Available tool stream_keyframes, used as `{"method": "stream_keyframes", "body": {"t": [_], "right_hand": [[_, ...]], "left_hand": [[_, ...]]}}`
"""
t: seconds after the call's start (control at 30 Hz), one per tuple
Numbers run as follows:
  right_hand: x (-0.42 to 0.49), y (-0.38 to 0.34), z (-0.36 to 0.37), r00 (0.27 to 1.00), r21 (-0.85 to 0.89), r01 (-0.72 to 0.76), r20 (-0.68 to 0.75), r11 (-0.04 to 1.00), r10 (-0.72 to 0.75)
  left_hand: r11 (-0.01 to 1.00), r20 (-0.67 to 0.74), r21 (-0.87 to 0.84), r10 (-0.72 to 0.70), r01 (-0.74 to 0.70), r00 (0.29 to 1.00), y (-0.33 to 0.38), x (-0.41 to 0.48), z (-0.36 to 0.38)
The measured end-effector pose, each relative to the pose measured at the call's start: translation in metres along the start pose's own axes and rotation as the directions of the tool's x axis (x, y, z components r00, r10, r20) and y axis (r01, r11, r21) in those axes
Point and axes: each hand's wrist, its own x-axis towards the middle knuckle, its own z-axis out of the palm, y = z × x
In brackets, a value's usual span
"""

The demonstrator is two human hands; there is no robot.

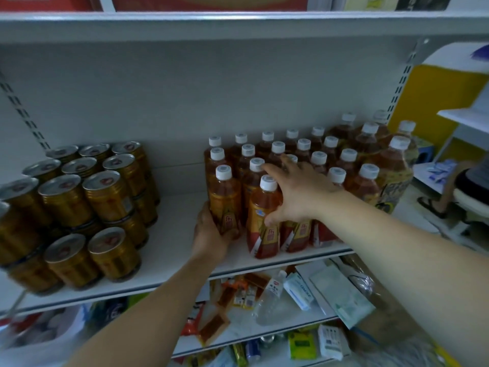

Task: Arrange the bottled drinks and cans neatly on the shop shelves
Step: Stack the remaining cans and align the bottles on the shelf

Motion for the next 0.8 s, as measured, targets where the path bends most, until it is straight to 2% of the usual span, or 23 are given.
{"method": "stream_keyframes", "body": {"t": [0.27, 0.4, 0.57, 0.7, 0.8], "right_hand": [[-0.004, 0.000, 0.012, 0.992, 0.022, 0.018, -0.123, 1.000, -0.015], [-0.005, 0.002, 0.010, 0.994, -0.012, 0.027, -0.107, 1.000, -0.028], [-0.008, -0.001, -0.001, 0.999, -0.026, 0.000, -0.036, 1.000, -0.001], [-0.008, -0.021, -0.025, 0.995, -0.027, -0.082, 0.051, 0.996, 0.083], [-0.005, -0.058, -0.047, 0.999, -0.013, -0.050, -0.004, 0.999, 0.050]], "left_hand": [[0.999, 0.066, 0.009, -0.052, 0.052, 0.996, 0.009, 0.013, 0.006], [0.997, 0.215, 0.069, -0.044, 0.030, 0.976, 0.015, 0.010, -0.012], [0.981, 0.343, 0.180, -0.126, 0.067, 0.931, 0.022, -0.002, -0.055], [0.897, 0.350, 0.431, -0.067, -0.097, 0.934, 0.042, -0.019, -0.110], [0.846, 0.293, 0.502, 0.030, -0.181, 0.955, 0.060, -0.039, -0.158]]}}
